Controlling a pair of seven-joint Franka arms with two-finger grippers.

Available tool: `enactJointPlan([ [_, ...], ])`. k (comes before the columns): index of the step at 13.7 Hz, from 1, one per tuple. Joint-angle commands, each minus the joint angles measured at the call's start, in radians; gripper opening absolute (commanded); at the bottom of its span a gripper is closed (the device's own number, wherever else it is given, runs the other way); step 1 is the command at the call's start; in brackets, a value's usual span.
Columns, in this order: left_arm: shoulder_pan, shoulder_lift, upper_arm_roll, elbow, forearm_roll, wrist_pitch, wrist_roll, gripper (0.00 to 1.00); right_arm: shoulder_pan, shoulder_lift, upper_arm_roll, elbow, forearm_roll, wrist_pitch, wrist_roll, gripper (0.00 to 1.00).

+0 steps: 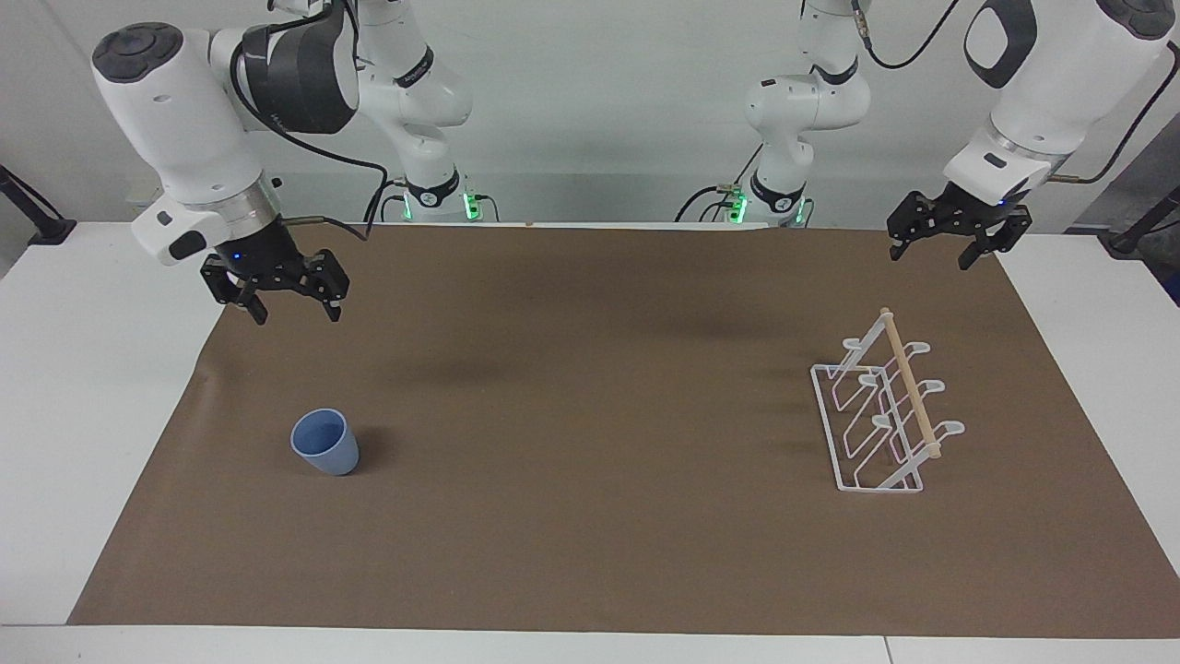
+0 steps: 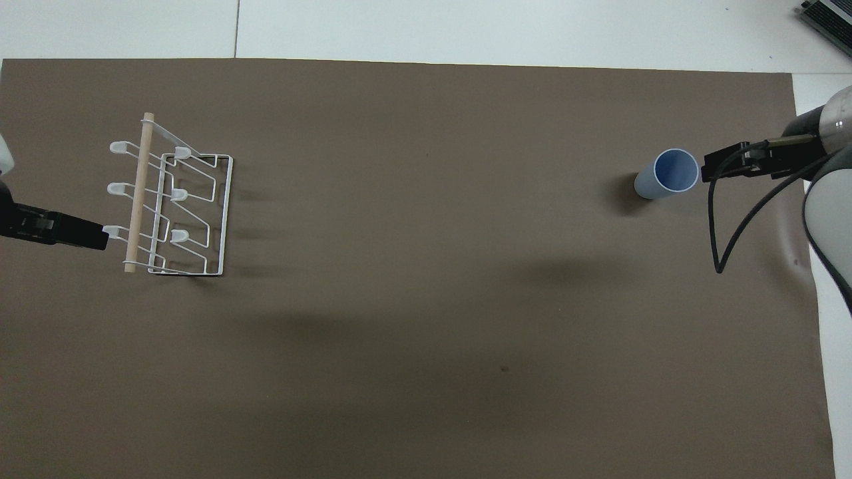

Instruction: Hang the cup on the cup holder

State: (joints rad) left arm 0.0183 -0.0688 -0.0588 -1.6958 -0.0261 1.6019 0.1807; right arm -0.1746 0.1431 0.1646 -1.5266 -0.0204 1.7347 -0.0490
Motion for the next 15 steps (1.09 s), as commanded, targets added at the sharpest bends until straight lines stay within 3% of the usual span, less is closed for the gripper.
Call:
enactJointPlan([
  [1, -0.007, -0.028, -0.006, -0.024, 0.014, 0.009, 0.0, 1.0, -0.006, -0.025, 0.007, -0.029, -0.006, 0.003, 0.018, 1.0],
  [12, -0.009, -0.029, -0.009, -0.019, 0.011, 0.015, -0.01, 1.0, -0.008, -0.025, 0.007, -0.029, -0.007, 0.003, 0.017, 1.0],
  [15, -0.011, -0.029, -0.016, -0.016, 0.011, 0.007, -0.125, 1.0, -0.008, -0.025, 0.007, -0.029, -0.006, 0.002, 0.017, 1.0],
])
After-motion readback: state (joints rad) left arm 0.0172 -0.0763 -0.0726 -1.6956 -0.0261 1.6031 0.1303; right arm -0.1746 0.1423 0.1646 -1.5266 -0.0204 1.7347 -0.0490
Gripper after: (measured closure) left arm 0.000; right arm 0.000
